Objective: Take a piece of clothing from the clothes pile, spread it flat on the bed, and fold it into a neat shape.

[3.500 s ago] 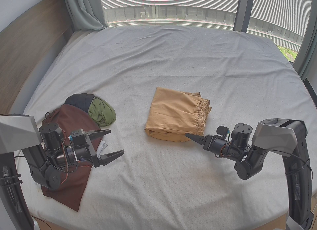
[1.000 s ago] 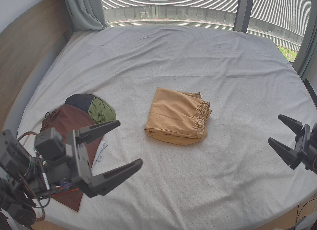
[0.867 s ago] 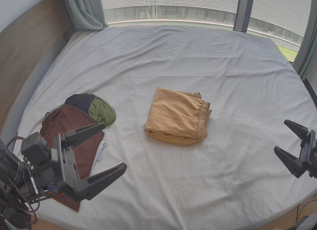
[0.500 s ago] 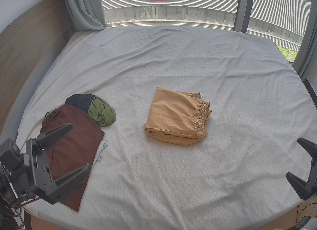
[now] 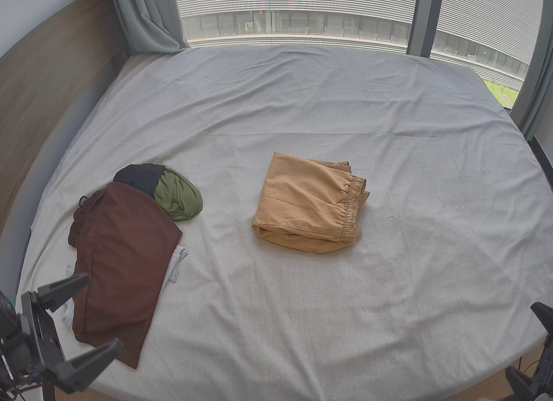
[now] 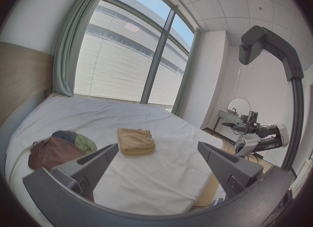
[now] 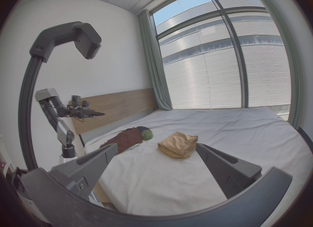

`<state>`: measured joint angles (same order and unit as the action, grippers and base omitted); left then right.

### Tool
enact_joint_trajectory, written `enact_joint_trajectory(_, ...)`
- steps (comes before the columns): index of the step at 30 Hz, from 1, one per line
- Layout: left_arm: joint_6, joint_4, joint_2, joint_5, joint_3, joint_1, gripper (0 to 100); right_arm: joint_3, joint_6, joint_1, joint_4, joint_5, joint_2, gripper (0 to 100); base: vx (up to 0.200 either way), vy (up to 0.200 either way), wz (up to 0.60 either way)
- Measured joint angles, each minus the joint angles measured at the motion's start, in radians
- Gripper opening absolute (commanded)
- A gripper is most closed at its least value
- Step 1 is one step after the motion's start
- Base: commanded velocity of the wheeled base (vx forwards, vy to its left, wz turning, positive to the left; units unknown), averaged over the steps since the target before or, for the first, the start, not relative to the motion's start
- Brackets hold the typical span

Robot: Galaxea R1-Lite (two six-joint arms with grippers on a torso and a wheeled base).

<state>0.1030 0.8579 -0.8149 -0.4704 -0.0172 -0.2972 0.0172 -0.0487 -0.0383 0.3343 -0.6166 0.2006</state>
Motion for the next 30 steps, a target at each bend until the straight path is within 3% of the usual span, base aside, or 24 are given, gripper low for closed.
enact_joint_trajectory(5,0.003,-0.283,0.229,0.013,0.0,0.025,100,0.0,0.035,0.016,-0.146,0.143,-0.097,100,0.0,0.0,0.0)
enact_joint_trajectory(10,-0.004,-0.52,0.468,0.053,0.0,0.064,100,0.0,0.06,0.026,-0.215,0.412,-0.149,100,0.0,0.0,0.0)
enact_joint_trajectory(14,-0.021,-0.667,0.598,0.147,0.0,0.101,100,0.0,0.047,0.031,-0.251,0.556,-0.171,100,0.0,0.0,0.0)
enact_joint_trajectory(17,-0.051,-0.761,0.655,0.226,0.0,0.14,100,0.0,0.034,0.034,-0.263,0.575,-0.18,100,0.0,0.0,0.0)
enact_joint_trajectory(25,-0.156,-0.797,0.759,0.316,0.0,0.283,100,0.0,0.067,0.04,-0.268,0.442,-0.189,100,0.0,0.0,0.0)
enact_joint_trajectory(30,-0.149,-0.831,0.787,0.434,0.0,0.297,100,0.0,0.078,0.04,-0.278,0.49,-0.19,100,0.0,0.0,0.0)
